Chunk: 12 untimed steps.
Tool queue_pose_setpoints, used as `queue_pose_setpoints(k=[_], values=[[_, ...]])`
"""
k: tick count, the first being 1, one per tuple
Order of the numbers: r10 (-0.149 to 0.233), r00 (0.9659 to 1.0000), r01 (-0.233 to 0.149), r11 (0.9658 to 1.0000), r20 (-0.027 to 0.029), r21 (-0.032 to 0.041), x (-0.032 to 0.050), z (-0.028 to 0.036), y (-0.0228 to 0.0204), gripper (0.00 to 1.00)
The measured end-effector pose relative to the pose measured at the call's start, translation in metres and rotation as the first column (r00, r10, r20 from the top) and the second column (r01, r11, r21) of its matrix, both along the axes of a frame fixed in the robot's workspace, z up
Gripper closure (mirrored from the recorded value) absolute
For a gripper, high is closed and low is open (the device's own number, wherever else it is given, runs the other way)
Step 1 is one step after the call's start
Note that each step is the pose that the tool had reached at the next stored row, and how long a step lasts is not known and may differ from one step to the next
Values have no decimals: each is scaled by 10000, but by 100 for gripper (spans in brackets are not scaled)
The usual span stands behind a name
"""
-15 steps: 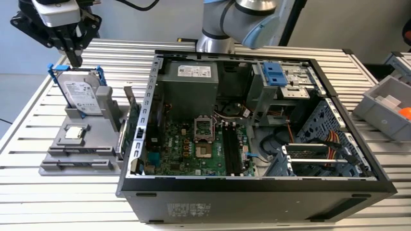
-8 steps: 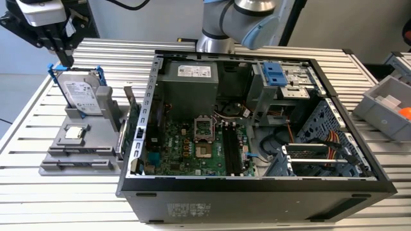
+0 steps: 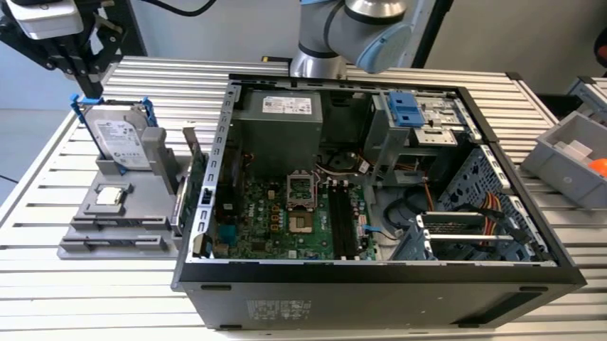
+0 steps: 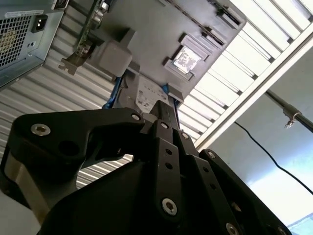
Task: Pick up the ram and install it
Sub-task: 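Reach for the ram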
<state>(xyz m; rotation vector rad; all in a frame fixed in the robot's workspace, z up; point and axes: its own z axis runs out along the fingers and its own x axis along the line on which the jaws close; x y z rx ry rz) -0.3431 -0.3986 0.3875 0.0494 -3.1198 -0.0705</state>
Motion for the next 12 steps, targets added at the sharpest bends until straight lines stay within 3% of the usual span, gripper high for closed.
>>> queue_pose_setpoints(k=[6,12], values=[[-5,10000,5,10000,-2,-1,-3,-1,-14,100],[-4,10000,4,10000,-1,0,-4,-6,-129,100]])
